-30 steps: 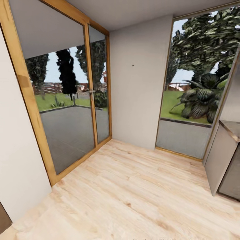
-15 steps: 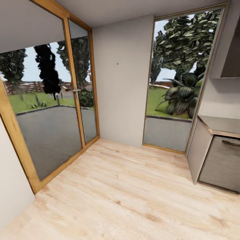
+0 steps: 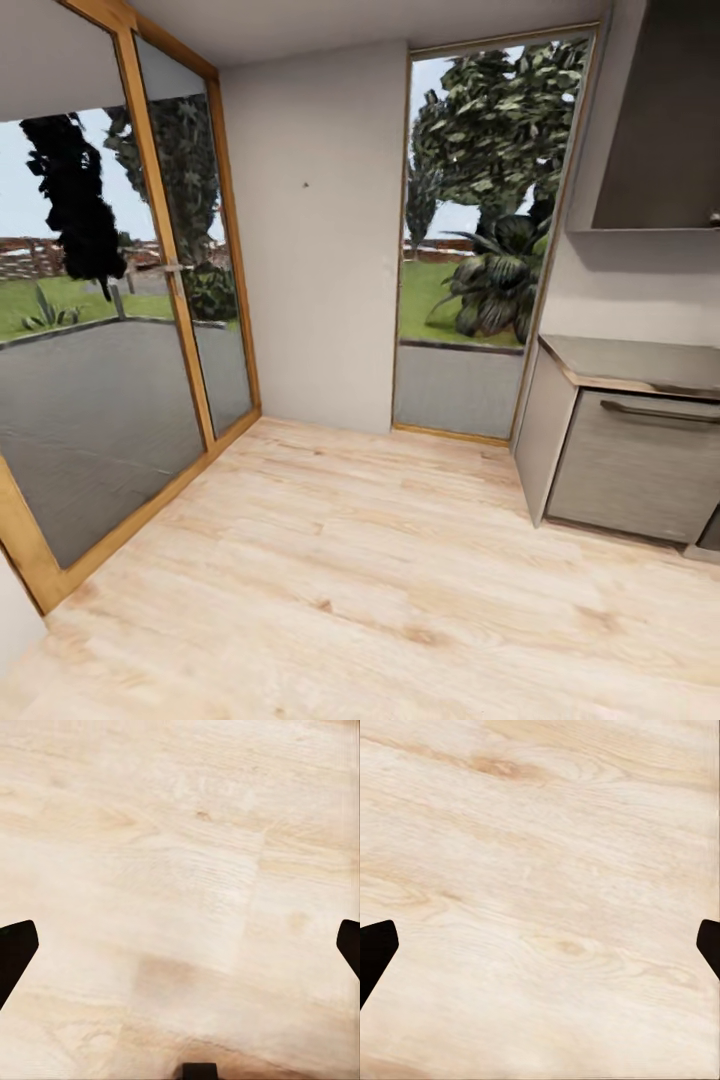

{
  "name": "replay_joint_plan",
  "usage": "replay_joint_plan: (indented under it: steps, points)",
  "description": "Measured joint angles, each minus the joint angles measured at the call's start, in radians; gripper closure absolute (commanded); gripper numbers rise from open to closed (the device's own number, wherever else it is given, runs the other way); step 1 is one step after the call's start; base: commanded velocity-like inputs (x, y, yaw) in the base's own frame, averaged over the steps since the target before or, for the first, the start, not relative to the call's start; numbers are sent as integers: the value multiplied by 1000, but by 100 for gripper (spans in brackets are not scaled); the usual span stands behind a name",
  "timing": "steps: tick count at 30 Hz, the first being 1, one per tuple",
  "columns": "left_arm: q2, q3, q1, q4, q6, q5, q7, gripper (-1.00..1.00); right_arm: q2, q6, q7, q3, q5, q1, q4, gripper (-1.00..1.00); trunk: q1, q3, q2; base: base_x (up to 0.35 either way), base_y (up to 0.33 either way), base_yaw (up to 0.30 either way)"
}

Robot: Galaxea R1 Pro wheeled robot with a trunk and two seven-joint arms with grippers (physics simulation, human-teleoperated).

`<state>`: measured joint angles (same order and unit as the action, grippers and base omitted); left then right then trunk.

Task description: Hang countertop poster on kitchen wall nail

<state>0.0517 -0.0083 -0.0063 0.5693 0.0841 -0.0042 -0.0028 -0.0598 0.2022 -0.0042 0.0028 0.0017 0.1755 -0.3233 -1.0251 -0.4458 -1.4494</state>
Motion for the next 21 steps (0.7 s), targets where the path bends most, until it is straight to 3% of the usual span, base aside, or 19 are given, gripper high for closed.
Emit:
replay_joint_plan:
  steps: [21]
  points:
    - [0, 1, 0, -1, 0, 0, 0, -100, 0, 1, 0, 0, 0, 0, 0, -100, 0, -18, 0, 0, 0, -269]
